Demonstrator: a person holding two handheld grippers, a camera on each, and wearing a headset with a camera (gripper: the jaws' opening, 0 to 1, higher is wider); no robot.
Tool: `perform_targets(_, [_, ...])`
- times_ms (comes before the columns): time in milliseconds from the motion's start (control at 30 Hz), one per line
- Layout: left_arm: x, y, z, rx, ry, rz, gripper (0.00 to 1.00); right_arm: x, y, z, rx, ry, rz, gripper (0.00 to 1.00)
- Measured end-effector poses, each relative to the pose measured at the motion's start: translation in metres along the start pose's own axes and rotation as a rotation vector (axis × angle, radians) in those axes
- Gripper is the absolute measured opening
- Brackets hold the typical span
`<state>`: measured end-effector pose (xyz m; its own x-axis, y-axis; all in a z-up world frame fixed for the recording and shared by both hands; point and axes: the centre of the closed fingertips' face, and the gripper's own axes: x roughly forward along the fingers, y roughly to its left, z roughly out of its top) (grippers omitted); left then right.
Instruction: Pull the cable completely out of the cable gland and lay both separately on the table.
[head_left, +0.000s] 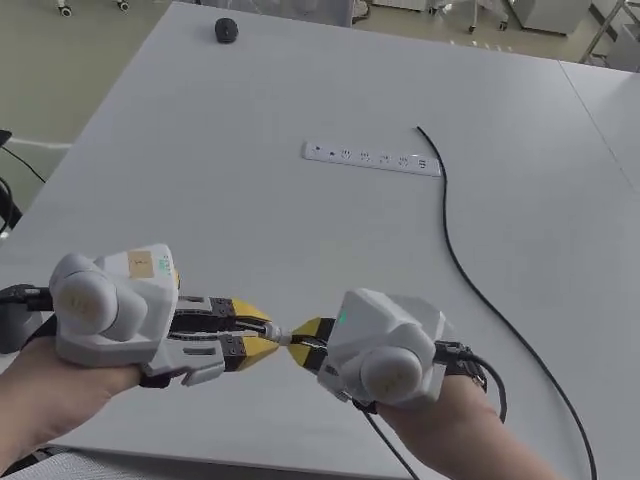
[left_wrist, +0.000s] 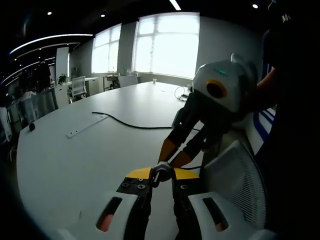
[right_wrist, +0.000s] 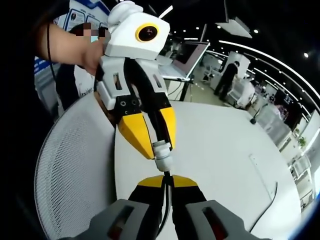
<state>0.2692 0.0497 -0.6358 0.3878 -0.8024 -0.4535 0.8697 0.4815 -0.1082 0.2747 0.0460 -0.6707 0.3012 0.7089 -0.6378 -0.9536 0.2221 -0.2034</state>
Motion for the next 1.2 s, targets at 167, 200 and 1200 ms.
perform_targets(167, [-0.001,-0.003,0.003,0.006,-0.006,0.0,0.15,-0.002,-0.001,-0.009,0.069,0.009,-0.001,0.0])
perform_targets(200, [-0.001,-0.003,0.004,0.006,-0.007,-0.001,0.15,-0.003,-0.001,-0.009,0.114,0.0,0.002,0.0])
perform_targets(1200, [-0.005,-0.002,0.0,-0.005,-0.018,-0.003,0.15,0.001,-0.009,-0.066,0.403,0.072,-0.034,0.0])
